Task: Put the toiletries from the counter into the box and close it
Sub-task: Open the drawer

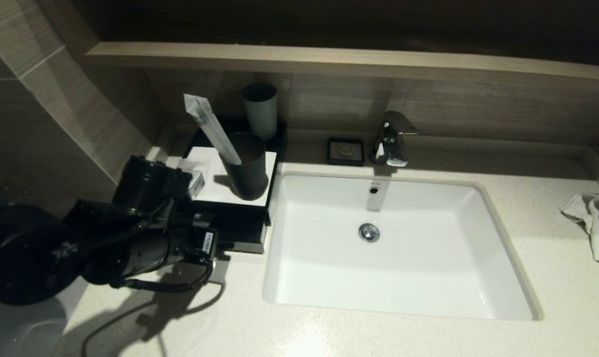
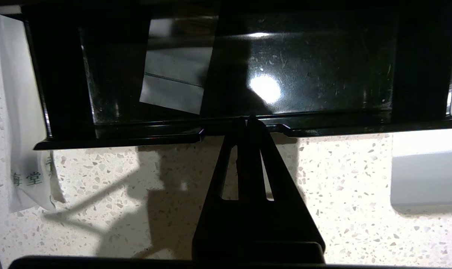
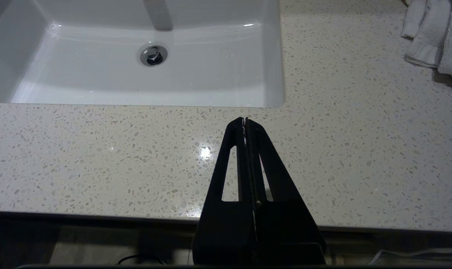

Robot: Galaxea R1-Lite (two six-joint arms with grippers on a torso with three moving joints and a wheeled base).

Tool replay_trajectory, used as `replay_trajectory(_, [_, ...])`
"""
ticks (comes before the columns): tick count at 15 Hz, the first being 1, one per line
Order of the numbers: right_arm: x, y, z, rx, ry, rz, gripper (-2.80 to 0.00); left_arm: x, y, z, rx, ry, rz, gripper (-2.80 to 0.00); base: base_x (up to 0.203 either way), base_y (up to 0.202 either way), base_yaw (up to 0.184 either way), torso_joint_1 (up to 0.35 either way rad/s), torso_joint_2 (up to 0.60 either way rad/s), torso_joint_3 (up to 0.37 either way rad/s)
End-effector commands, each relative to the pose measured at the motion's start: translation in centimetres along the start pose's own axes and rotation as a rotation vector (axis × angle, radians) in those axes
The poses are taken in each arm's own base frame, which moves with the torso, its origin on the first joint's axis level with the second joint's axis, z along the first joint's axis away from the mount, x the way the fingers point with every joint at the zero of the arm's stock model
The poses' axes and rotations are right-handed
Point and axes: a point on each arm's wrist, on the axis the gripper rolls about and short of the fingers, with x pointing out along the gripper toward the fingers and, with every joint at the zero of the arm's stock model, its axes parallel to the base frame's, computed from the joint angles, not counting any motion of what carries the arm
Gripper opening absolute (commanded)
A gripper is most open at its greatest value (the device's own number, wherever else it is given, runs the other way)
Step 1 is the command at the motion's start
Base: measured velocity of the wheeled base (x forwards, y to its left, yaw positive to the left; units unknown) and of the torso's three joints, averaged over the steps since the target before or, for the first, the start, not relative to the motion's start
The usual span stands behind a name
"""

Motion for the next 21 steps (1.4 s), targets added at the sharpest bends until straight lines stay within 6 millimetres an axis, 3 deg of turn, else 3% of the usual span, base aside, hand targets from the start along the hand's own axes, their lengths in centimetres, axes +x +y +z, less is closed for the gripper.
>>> replay_trajectory(1, [0.0, 0.0, 0.0, 0.001, 0.0, 0.0, -2.8, 1.1, -0.3, -0.4, 0.007, 0.033, 0.005, -2.8, 0.0, 0.0, 0.0, 0.0, 0.0, 0.0])
replay_trajectory(9, [0.0, 0.0, 0.0, 0.001, 0.0, 0.0, -2.8, 2.6, -0.7, 0.0, 0.012, 0.049, 0.008, -2.8, 0.0, 0.0, 0.0, 0.0, 0.0, 0.0])
replay_trajectory(16, [0.0, 0.0, 0.0, 0.001, 0.0, 0.0, -2.8, 1.2, -0.2, -0.7, 0.02, 0.085, 0.013, -2.8, 0.0, 0.0, 0.0, 0.0, 0.0, 0.0])
replay_trajectory(21, [0.0, 0.0, 0.0, 0.001, 0.0, 0.0, -2.8, -0.4, 0.4, -2.3, 0.023, 0.107, 0.012, -2.8, 0.0, 0.0, 0.0, 0.0, 0.0, 0.0])
